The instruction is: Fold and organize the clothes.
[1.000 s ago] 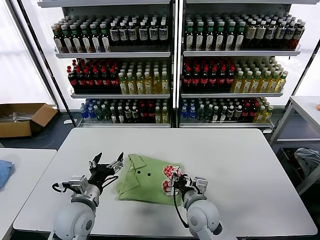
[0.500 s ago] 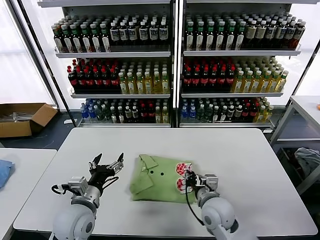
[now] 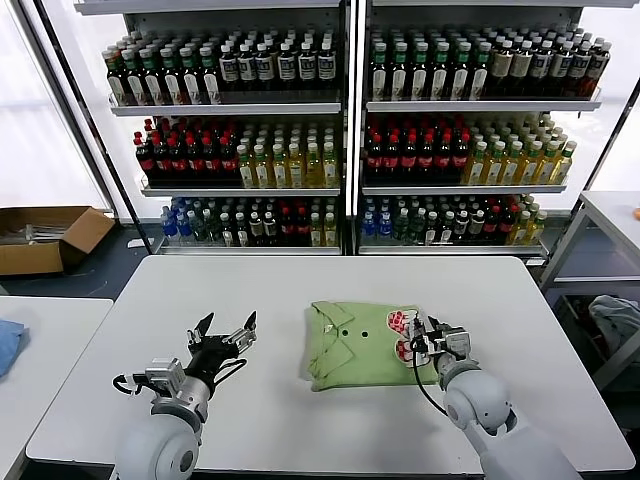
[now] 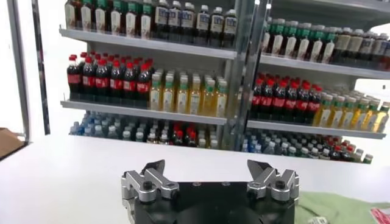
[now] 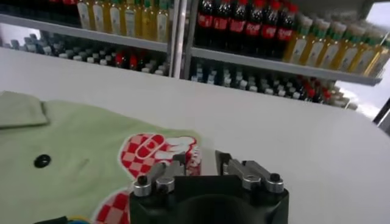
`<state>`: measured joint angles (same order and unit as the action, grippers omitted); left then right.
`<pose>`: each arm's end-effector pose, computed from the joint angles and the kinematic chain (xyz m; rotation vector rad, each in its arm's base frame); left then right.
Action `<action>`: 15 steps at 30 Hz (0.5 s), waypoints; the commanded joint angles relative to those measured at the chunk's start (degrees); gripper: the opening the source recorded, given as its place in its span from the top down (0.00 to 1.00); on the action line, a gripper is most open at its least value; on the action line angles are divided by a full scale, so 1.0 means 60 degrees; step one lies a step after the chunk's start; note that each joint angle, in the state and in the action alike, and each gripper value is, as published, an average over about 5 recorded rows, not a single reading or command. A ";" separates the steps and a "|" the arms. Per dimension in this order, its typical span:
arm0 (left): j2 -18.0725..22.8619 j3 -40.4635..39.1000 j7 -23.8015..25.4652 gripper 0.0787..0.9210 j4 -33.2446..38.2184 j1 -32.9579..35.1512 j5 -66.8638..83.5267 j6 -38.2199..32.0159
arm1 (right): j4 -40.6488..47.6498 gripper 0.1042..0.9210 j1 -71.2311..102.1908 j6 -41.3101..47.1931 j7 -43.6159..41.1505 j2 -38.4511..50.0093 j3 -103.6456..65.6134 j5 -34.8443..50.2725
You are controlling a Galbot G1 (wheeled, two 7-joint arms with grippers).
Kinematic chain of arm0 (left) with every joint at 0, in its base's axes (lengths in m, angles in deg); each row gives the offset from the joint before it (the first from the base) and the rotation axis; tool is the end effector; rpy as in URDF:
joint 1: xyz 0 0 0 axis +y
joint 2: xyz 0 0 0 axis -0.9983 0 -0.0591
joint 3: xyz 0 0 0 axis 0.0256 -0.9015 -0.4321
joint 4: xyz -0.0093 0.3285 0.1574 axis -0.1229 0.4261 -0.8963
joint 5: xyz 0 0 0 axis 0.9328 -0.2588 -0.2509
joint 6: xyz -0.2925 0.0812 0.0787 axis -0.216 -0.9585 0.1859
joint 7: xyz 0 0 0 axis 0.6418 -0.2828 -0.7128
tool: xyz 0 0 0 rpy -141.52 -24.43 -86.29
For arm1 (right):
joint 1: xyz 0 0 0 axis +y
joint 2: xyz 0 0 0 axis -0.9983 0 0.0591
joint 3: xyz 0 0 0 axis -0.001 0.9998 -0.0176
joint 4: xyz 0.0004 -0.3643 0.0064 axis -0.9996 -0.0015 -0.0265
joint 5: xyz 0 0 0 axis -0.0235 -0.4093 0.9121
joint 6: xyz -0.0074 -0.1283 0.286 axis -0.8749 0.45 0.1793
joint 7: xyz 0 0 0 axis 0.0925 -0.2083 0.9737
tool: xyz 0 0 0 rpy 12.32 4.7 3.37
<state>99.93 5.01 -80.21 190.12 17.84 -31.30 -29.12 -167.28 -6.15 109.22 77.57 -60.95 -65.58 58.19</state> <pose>0.2080 0.0313 -0.2593 -0.1514 -2.8510 0.1801 0.3031 -0.0601 -0.2938 0.1020 -2.6563 0.2597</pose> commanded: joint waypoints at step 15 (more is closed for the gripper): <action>0.0144 -0.0004 0.0154 0.12 0.0291 0.0489 -0.0187 -0.0213 | -0.1133 0.15 0.2356 -0.0020 0.0410 -0.2533 -0.0719 -0.0043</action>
<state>100.79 4.73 -79.58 191.13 19.99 -32.19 -30.04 -175.86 3.43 108.98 78.16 -68.99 -69.07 53.50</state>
